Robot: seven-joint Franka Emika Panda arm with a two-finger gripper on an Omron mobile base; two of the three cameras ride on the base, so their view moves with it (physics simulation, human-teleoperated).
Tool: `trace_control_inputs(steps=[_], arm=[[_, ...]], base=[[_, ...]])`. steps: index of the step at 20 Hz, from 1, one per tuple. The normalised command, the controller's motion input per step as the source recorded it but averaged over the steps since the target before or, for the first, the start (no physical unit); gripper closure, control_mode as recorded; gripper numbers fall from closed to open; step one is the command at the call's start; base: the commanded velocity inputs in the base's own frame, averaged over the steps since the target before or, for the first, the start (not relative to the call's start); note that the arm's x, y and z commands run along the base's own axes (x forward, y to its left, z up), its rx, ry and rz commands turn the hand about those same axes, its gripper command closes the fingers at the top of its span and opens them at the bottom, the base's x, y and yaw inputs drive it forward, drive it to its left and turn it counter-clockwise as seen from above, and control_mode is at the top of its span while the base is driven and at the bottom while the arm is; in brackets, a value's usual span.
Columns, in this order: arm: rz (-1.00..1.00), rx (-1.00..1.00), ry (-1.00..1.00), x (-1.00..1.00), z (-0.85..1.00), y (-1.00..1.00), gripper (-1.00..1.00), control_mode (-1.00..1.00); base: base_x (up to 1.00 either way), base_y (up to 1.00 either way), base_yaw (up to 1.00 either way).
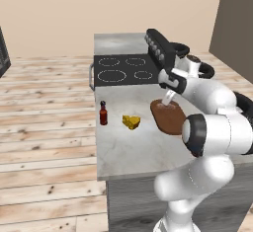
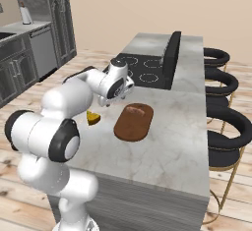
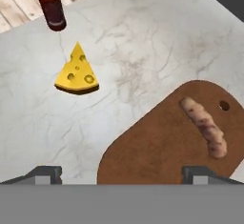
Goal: Retrieve the reheated potato from the microwave, then place the potato, cheese, and condiment on the cutting board.
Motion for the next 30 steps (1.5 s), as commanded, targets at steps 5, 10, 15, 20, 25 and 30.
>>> trace_control_inputs(steps=[5,10,15,20,25,30], arm=[[0.0,0.21,-0.05,-0.37,0.14,0.22,-1.0,-1.0],[0.0,0.17,-0.07,-0.27,0.13,0.27,-1.0,-1.0],[0.11,0.16,-0.16,-0.23,0.09,0.28,-1.0,-1.0],[0.23,0.2,-0.11,-0.03,0.01,0.28,-1.0,-1.0],[0.27,0.2,-0.09,0.04,0.01,0.3,-1.0,-1.0],[0.11,0.09,-0.09,0.15,0.04,0.35,-1.0,-1.0]], base=[[0.0,0.0,0.0],[0.0,0.0,0.0],[0.0,0.0,0.0],[0.0,0.0,0.0],[0.0,0.0,0.0],[0.0,0.0,0.0]])
